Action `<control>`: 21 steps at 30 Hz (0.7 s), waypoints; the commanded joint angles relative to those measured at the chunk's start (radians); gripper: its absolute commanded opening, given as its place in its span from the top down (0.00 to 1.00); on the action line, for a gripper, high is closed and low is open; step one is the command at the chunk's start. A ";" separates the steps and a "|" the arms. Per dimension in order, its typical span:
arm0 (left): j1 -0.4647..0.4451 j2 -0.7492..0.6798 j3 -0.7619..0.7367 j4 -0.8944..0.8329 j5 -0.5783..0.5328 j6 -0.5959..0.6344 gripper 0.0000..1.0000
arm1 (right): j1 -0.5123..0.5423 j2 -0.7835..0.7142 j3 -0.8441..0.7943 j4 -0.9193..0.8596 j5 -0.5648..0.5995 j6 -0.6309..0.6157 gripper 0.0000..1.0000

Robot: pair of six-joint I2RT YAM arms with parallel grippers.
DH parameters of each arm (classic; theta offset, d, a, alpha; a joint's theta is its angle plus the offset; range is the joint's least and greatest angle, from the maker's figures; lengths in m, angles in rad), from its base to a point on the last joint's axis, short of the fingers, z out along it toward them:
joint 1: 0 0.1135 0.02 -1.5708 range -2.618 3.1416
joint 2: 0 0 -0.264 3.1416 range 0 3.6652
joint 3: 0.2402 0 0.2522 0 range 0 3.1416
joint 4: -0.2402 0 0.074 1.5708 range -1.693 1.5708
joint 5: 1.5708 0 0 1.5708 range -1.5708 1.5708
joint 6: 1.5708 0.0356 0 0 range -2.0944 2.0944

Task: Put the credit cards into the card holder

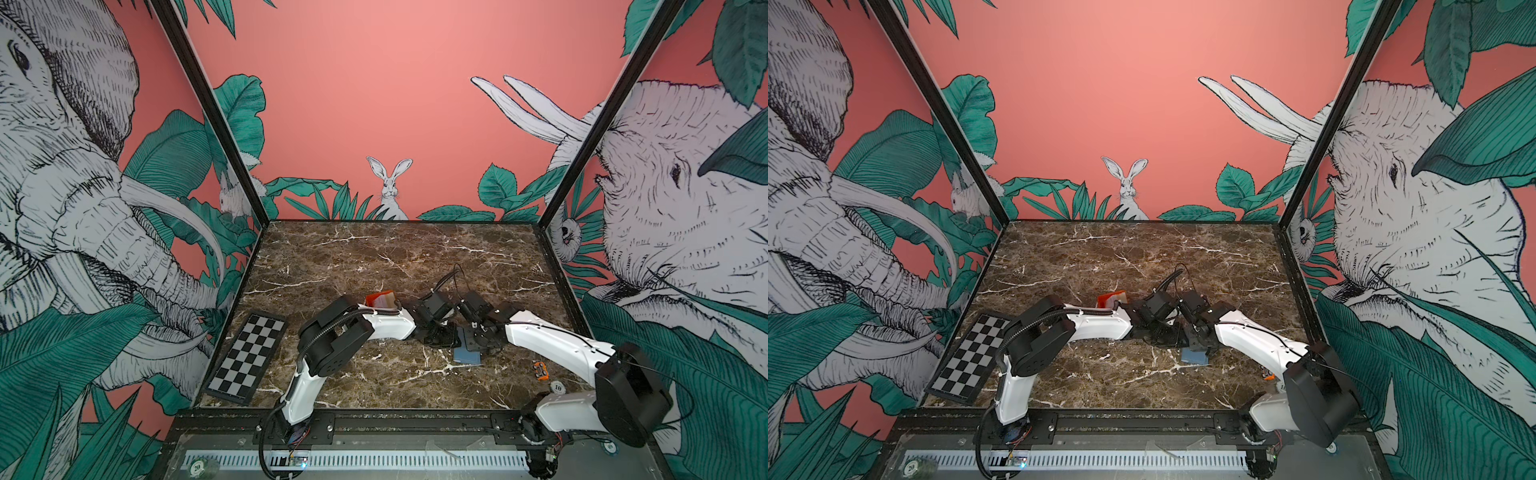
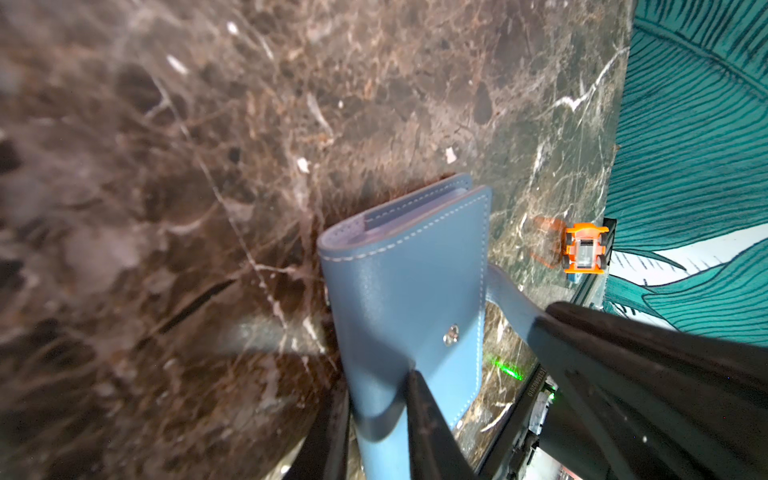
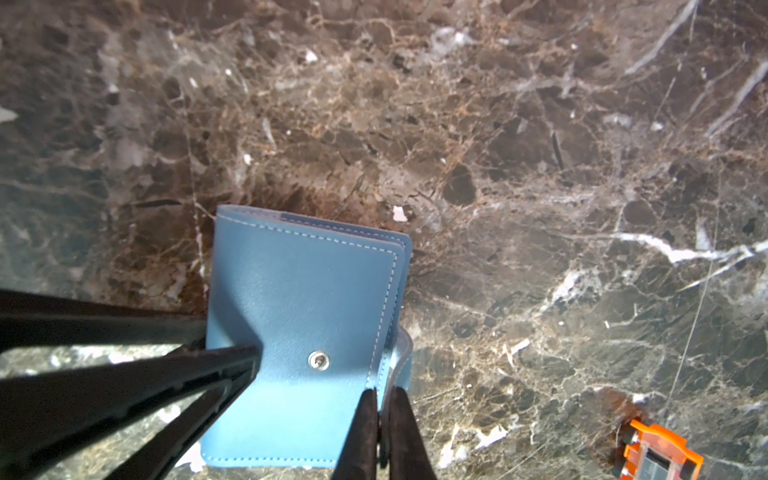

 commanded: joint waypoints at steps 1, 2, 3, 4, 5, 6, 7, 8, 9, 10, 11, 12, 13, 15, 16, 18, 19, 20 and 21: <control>-0.001 -0.007 -0.007 -0.014 -0.002 0.004 0.75 | 0.006 -0.016 -0.018 -0.004 -0.029 0.026 0.89; -0.001 -0.005 -0.006 -0.014 -0.001 0.004 0.75 | 0.005 -0.017 -0.021 -0.001 -0.034 0.030 0.89; -0.001 -0.007 -0.007 -0.014 -0.001 0.006 0.75 | 0.004 -0.018 -0.022 0.001 -0.036 0.032 0.88; -0.001 -0.007 -0.007 -0.014 0.000 0.006 0.75 | 0.006 -0.016 -0.023 0.002 -0.039 0.034 0.86; -0.001 -0.007 -0.008 -0.014 0.001 0.006 0.75 | 0.005 -0.016 -0.025 0.001 -0.040 0.036 0.85; -0.001 -0.007 -0.008 -0.014 0.000 0.006 0.75 | 0.006 -0.015 -0.026 0.001 -0.040 0.037 0.85; -0.001 -0.007 -0.008 -0.013 0.000 0.005 0.75 | 0.005 -0.017 -0.028 0.001 -0.040 0.036 0.85; -0.001 -0.007 -0.008 -0.013 0.000 0.005 0.75 | 0.004 -0.018 -0.028 -0.001 -0.040 0.036 0.85; -0.001 -0.006 -0.008 -0.011 0.001 0.006 0.75 | 0.006 -0.021 -0.027 -0.003 -0.039 0.038 0.84; -0.001 -0.005 -0.008 -0.010 0.002 0.005 0.75 | 0.006 -0.023 -0.030 -0.002 -0.037 0.037 0.85; -0.001 -0.005 -0.008 -0.008 0.002 0.004 0.75 | 0.004 -0.026 -0.029 -0.004 -0.037 0.037 0.85; -0.001 -0.004 -0.009 -0.005 0.002 0.003 0.75 | 0.004 -0.027 -0.029 -0.007 -0.036 0.037 0.85; -0.001 -0.003 -0.011 -0.004 0.002 0.003 0.75 | 0.006 -0.031 -0.029 -0.008 -0.035 0.038 0.85; -0.001 -0.003 -0.013 -0.002 0.002 0.003 0.75 | 0.005 -0.036 -0.029 -0.009 -0.036 0.038 0.85; -0.001 -0.005 -0.014 -0.001 0.002 0.003 0.75 | 0.006 -0.038 -0.028 -0.009 -0.035 0.039 0.83; -0.002 -0.005 -0.018 0.001 0.002 0.001 0.75 | 0.005 -0.043 -0.027 -0.008 -0.036 0.041 0.80; -0.001 -0.005 -0.019 0.003 0.002 -0.001 0.75 | 0.005 -0.043 -0.026 -0.008 -0.034 0.041 0.80; -0.001 -0.005 -0.020 0.003 0.002 0.000 0.75 | 0.005 -0.044 -0.026 -0.005 -0.036 0.043 0.79; -0.001 -0.005 -0.020 0.006 0.002 0.000 0.75 | 0.005 -0.043 -0.026 -0.005 -0.034 0.043 0.79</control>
